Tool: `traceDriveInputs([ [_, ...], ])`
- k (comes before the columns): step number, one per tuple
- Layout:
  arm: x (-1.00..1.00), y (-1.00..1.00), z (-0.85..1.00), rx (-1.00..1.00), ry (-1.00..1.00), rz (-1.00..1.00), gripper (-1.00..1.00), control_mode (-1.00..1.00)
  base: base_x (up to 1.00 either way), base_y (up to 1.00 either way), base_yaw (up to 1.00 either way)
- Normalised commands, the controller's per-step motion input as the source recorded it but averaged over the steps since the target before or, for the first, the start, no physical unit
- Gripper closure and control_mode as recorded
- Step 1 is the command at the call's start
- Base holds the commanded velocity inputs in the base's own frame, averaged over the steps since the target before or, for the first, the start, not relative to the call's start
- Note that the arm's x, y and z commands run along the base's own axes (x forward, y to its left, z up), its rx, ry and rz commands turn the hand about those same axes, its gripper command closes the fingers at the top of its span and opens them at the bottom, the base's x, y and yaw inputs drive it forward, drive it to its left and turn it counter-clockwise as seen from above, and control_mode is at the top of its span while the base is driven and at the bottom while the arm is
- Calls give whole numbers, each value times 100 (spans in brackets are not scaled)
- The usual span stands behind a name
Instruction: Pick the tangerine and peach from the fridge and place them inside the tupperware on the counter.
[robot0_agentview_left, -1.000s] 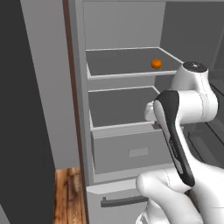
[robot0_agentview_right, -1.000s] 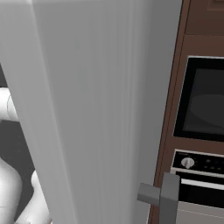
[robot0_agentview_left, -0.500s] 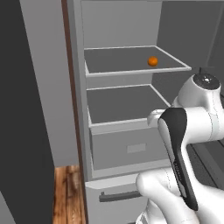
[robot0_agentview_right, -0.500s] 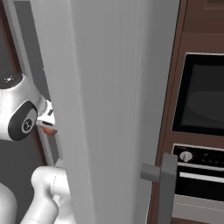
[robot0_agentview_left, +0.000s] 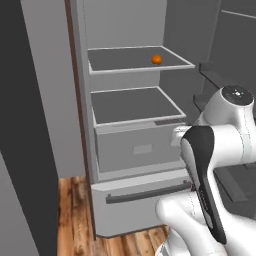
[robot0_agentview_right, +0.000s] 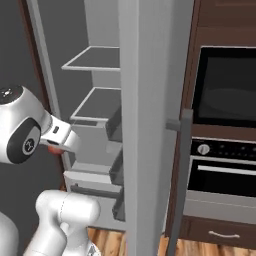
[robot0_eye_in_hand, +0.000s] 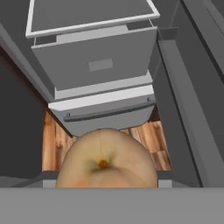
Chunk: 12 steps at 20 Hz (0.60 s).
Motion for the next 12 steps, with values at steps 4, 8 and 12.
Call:
traceDriveInputs([
  [4,0,0,0,0,0,0,100,100,-69,20,-4],
  [8,0,0,0,0,0,0,100,100,-68,22,-4],
  [12,0,0,0,0,0,0,100,100,-67,27,-11],
])
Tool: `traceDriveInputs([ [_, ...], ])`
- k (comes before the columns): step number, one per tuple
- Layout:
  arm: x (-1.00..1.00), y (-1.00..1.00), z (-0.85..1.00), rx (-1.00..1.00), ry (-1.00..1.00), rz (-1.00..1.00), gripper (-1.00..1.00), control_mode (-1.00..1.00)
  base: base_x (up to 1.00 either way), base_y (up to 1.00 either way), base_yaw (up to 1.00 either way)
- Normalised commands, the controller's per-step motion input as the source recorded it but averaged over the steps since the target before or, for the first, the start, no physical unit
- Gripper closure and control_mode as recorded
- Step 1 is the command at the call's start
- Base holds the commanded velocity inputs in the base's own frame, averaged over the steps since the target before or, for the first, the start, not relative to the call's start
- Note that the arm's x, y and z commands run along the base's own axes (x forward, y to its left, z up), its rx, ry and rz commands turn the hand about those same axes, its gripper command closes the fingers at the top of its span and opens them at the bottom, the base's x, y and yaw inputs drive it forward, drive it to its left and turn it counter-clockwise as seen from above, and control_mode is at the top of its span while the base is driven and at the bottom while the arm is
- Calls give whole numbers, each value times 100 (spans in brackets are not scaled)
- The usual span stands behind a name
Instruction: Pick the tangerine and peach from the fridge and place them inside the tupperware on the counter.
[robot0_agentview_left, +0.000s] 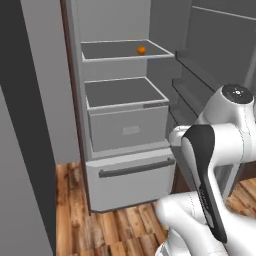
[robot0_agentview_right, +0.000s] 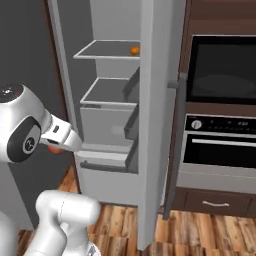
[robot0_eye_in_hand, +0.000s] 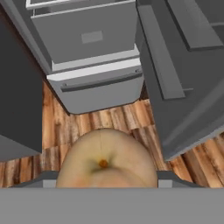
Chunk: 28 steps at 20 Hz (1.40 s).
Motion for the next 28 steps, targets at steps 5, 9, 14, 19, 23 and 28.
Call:
traceDriveInputs([
  [5,0,0,0,0,0,0,100,100,-66,33,-28],
  [9,0,0,0,0,0,0,100,100,-71,26,-52],
  [14,0,0,0,0,0,0,100,100,-68,7,-95],
  [19,0,0,0,0,0,0,100,100,-29,0,-100],
  [23,0,0,0,0,0,0,100,100,1,0,-100],
  [28,0,0,0,0,0,0,100,100,30,5,-95],
])
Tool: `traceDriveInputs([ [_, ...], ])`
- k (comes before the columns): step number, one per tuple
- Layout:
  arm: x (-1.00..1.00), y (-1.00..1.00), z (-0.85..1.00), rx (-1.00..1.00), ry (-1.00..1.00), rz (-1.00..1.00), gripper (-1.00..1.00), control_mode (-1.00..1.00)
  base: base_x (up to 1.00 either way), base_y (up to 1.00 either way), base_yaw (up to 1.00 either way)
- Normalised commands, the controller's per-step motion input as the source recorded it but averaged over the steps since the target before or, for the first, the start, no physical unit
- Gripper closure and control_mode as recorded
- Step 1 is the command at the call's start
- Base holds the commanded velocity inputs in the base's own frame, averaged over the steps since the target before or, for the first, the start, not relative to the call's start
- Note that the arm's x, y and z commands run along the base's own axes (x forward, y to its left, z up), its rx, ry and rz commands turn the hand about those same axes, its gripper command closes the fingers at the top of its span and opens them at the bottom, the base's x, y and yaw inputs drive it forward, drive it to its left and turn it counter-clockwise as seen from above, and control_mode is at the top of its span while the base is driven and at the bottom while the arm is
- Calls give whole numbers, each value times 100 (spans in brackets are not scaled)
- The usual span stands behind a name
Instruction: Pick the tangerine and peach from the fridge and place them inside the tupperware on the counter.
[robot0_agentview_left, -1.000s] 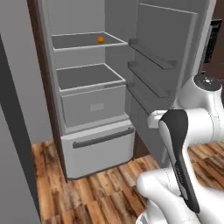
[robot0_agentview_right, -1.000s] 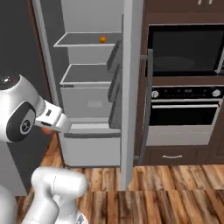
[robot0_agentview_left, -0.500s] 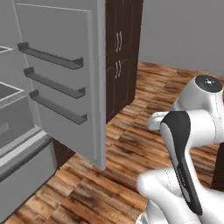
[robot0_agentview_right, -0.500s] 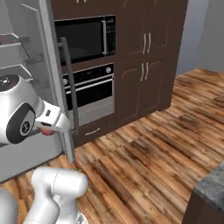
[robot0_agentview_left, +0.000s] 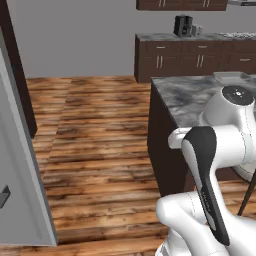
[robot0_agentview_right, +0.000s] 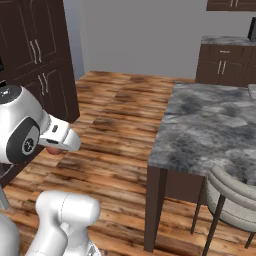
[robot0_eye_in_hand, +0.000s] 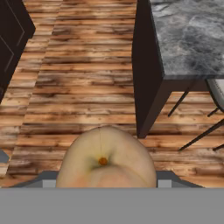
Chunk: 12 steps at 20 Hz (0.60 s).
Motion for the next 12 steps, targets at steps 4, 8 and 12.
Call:
traceDriveInputs([
  [4,0,0,0,0,0,0,100,100,61,20,-59],
  [8,0,0,0,0,0,0,100,100,61,27,-43],
  [12,0,0,0,0,0,0,100,100,75,34,-28],
])
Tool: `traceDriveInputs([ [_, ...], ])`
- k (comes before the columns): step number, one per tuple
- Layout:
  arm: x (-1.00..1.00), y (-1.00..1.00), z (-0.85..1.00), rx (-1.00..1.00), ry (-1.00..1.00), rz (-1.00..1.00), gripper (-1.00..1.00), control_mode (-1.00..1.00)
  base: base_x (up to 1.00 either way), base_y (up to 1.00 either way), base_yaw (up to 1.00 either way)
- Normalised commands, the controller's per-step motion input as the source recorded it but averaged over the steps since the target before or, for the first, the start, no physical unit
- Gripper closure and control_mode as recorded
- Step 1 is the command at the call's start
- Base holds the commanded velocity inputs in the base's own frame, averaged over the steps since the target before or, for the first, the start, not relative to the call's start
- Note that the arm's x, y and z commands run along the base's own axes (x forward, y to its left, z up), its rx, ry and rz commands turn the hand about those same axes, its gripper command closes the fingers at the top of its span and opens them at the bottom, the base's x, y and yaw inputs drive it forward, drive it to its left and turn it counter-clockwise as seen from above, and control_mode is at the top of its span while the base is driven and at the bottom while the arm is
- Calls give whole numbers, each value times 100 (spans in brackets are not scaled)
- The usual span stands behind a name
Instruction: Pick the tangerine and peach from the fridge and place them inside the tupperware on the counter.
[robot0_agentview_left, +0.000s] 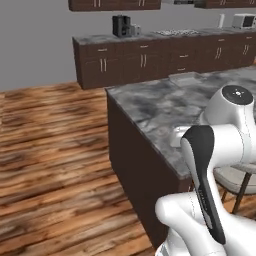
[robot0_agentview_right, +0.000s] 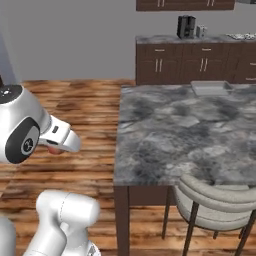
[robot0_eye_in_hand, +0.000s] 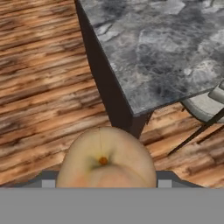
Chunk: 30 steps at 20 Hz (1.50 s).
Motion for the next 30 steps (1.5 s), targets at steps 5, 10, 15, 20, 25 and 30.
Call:
traceDriveInputs([
  [5,0,0,0,0,0,0,100,100,76,68,-17],
  [10,0,0,0,0,0,0,100,100,71,92,-8],
  [15,0,0,0,0,0,0,100,100,56,98,-7],
  [20,0,0,0,0,0,0,100,100,26,99,-1],
  [25,0,0,0,0,0,0,100,100,93,75,-16],
  [30,0,0,0,0,0,0,100,100,100,38,-18],
])
